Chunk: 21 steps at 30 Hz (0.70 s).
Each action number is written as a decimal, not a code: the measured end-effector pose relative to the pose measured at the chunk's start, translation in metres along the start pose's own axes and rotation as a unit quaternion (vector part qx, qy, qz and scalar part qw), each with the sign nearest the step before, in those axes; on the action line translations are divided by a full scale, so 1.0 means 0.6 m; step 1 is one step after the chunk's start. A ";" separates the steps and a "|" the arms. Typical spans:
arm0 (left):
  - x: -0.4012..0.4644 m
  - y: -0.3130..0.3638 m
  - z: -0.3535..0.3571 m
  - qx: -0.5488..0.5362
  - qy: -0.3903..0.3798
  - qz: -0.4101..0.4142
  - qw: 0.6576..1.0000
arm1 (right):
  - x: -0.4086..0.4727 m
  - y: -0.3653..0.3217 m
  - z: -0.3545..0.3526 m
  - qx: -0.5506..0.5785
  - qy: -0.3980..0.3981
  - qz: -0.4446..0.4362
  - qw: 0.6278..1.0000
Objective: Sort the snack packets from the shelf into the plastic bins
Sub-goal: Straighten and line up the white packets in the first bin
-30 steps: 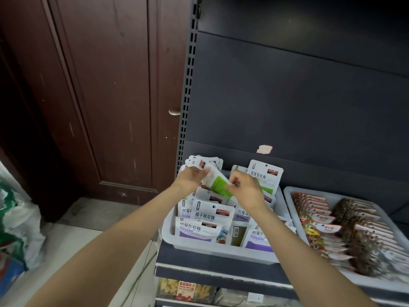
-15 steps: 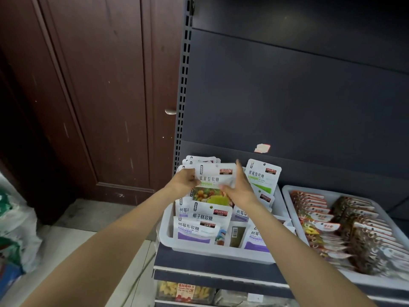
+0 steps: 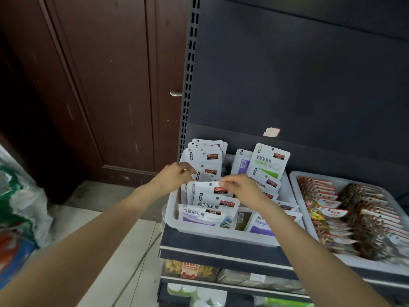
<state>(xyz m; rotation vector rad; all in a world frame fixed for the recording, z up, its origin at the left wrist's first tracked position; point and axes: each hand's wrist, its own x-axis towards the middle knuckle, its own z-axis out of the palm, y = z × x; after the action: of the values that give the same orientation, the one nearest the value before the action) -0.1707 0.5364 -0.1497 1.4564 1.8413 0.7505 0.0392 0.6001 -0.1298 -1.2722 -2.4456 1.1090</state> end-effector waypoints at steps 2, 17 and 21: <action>-0.004 0.008 0.002 -0.030 -0.026 -0.018 0.999 | 0.004 -0.010 0.006 -0.002 -0.029 -0.008 1.000; -0.057 0.011 0.013 0.115 -0.148 0.025 0.982 | 0.061 0.005 0.016 -0.101 0.009 0.097 0.990; -0.062 0.009 0.013 0.104 -0.143 0.030 0.984 | 0.067 0.008 0.032 -0.113 0.075 0.087 0.987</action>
<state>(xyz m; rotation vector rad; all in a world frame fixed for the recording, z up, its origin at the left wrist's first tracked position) -0.1554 0.5013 -0.1446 1.6618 1.6983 0.3599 0.0084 0.6222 -0.1536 -1.6006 -2.4382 0.7524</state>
